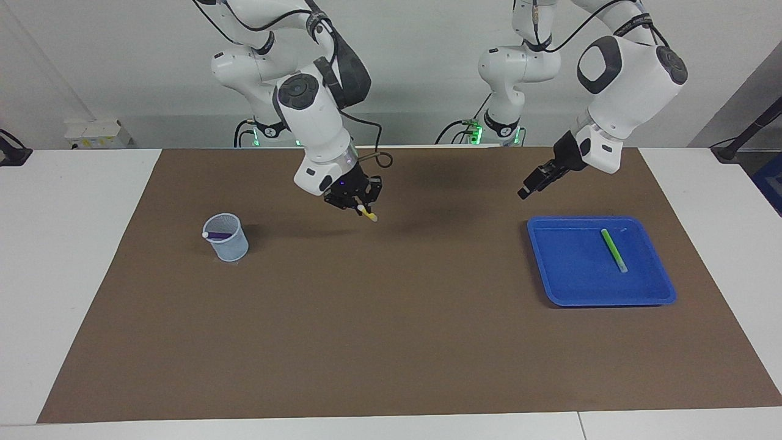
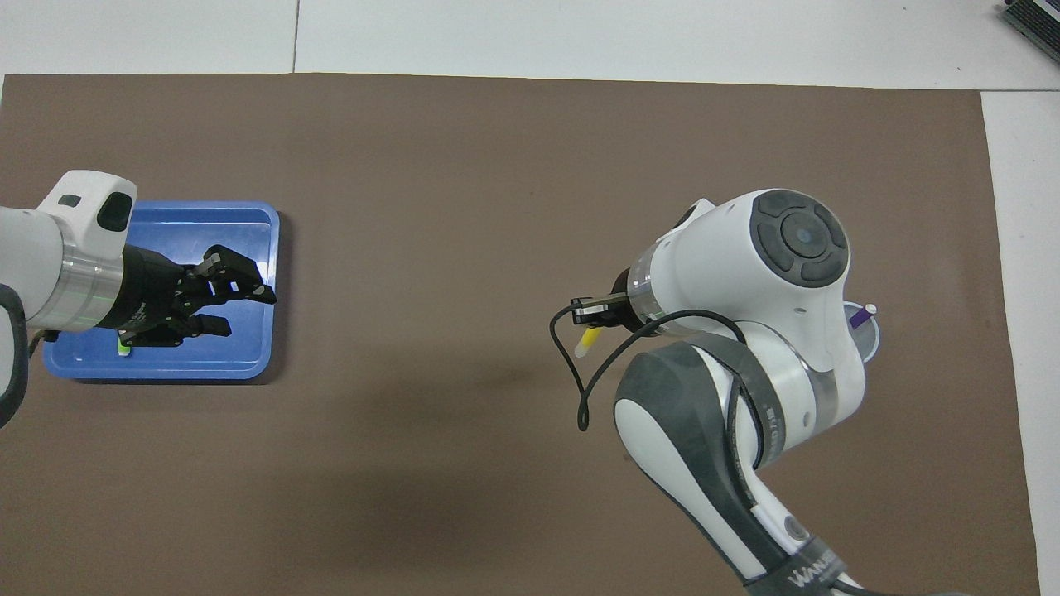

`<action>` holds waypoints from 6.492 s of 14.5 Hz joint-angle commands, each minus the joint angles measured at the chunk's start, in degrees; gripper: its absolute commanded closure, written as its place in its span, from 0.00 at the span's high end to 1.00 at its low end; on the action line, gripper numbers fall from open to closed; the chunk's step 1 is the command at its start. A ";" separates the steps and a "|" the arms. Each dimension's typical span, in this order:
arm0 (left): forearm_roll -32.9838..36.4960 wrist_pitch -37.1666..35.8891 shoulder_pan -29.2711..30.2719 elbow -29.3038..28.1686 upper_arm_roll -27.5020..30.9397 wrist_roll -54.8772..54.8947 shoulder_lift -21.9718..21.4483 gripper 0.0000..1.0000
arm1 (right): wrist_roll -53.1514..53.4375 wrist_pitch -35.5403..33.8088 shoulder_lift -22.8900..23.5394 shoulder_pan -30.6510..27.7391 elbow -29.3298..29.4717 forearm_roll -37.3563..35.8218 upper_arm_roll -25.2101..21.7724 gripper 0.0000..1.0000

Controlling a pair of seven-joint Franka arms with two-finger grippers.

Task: Transfer and insert pens with both arms
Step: 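Lower the yellow pen into the white cup with the right gripper, then release the pen and raise the right gripper while the left gripper descends, then grasp the green pen with the left gripper and lift it, then carry the green pen toward the right gripper, which grasps its tip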

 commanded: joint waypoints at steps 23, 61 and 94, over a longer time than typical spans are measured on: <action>20.47 22.13 16.71 -1.69 0.04 46.48 14.59 0.66 | -40.77 5.52 -9.12 -21.61 -15.41 -23.16 0.54 0.47; 20.29 24.79 15.40 3.04 0.04 38.68 25.94 0.00 | 33.14 19.41 -9.30 5.45 -7.76 19.64 1.07 1.00; -12.04 2.63 -4.73 2.63 -2.33 -53.36 3.98 0.00 | 41.58 45.33 -2.37 16.88 -6.63 29.05 1.15 0.84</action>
